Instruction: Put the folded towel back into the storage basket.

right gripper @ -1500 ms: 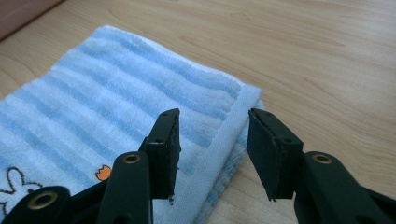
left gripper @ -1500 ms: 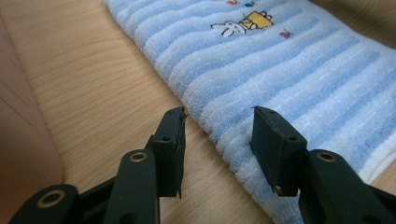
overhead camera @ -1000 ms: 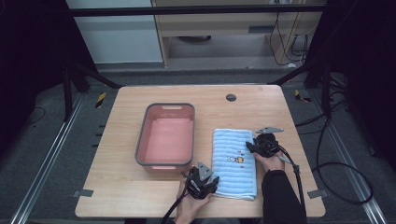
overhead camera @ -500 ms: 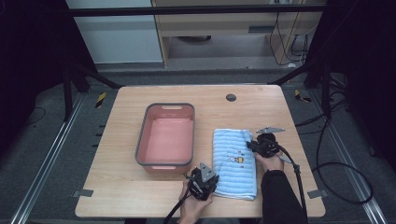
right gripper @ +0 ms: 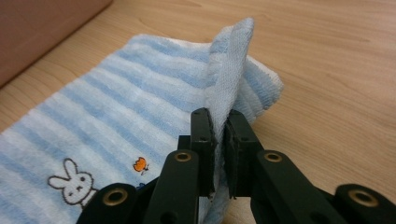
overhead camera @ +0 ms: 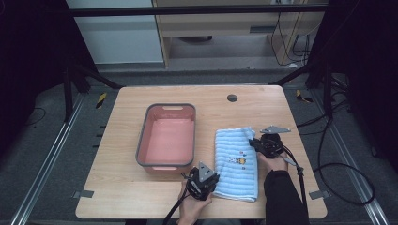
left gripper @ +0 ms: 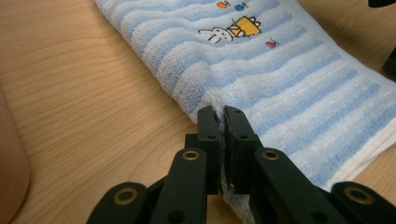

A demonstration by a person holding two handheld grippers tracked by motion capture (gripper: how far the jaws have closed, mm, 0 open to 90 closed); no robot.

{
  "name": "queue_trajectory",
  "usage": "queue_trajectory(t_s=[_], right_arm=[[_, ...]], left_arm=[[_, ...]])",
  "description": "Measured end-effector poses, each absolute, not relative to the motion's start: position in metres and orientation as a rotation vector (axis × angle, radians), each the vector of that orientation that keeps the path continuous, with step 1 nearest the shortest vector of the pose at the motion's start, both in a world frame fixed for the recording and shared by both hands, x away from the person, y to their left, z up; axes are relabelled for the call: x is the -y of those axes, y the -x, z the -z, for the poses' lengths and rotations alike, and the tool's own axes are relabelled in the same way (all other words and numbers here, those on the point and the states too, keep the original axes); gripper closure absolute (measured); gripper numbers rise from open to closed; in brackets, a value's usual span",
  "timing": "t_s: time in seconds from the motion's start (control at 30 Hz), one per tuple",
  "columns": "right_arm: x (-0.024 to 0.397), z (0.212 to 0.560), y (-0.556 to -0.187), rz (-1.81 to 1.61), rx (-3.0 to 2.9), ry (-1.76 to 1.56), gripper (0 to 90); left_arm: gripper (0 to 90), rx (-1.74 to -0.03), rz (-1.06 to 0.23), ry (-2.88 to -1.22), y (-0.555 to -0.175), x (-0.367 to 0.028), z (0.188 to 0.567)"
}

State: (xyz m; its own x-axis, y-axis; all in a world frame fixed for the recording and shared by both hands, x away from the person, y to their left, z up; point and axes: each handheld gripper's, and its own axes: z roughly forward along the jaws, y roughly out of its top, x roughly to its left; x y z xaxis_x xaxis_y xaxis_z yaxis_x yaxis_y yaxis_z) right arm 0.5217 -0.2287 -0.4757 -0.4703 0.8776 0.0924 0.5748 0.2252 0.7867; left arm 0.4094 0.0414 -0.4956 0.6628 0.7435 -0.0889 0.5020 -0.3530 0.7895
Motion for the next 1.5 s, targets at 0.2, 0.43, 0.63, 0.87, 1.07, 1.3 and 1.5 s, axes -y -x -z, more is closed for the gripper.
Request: queue_trajectory(t_s=[0.2, 0.43, 0.63, 0.87, 1.07, 1.3, 1.5], right_arm=[[0.231, 0.467, -0.518, -1.14, -2.117, -1.326, 83.5], [0.23, 0.45, -0.513, -1.206, -2.076, -1.283, 83.5], [0.233, 0.438, -0.509, -1.243, -2.047, -1.26, 83.6], [0.234, 0.421, -0.503, -1.272, -2.002, -1.223, 83.6], [0.23, 0.409, -0.502, -1.283, -1.981, -1.204, 83.6], [0.222, 0.389, -0.501, -1.327, -1.944, -1.174, 83.6], [0.211, 0.374, -0.504, -1.332, -1.944, -1.141, 83.6]], left_arm=[[86.1, -0.945, -0.371, -2.008, -0.409, -0.046, 0.484], [86.2, -0.916, -0.383, -1.986, -0.406, -0.049, 0.467], [86.2, -0.89, -0.392, -1.974, -0.402, -0.049, 0.456], [86.2, -0.858, -0.403, -1.952, -0.401, -0.051, 0.439], [86.2, -0.851, -0.4, -1.932, -0.4, -0.056, 0.427], [86.2, -0.836, -0.438, -1.898, -0.4, -0.069, 0.405], [86.3, -0.828, -0.463, -1.883, -0.399, -0.077, 0.394]])
